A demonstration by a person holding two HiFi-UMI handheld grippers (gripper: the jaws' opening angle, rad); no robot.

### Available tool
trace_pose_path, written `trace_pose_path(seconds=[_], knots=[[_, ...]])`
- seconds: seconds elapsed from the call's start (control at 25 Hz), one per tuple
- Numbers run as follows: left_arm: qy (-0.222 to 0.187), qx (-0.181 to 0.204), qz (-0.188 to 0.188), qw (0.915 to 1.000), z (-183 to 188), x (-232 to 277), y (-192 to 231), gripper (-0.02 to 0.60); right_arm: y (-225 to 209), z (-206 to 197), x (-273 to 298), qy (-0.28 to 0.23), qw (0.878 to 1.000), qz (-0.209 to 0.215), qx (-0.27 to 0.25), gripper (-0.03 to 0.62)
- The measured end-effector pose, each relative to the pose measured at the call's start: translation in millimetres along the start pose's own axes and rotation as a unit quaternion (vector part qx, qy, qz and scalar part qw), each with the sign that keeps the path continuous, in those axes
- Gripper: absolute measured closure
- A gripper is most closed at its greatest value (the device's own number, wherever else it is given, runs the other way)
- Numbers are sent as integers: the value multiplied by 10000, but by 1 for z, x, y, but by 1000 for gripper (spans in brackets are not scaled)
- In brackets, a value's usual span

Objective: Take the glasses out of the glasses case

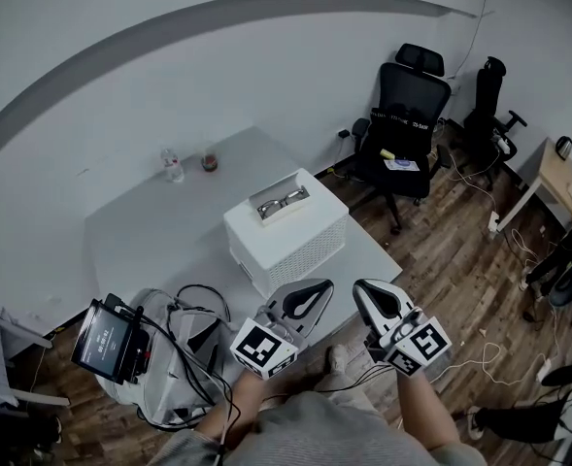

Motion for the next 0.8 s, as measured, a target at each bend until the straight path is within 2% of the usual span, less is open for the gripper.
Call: trace_pose_path(seconds=[0.32,0.52,0.8], knots=[[-26,158,621,9979,-7,29,46,565,-54,-15,50,33,9971,635,410,580],[6,254,1125,9933,-15,49,74,565,-91,-25,81,36,9923,987,753,580],[66,430,1678,9849,-18,62,101,565,-106,-42,117,85,9792,1573,1280,580]])
Point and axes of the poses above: the fingertips, and each gripper's own axes: x forward along the fingers, y to its left, z out of its top, the point moved 5 cm from there along -x, backward along the fingers, and after that the axes turned 11 degrees about -y, right-handed, at the moved point
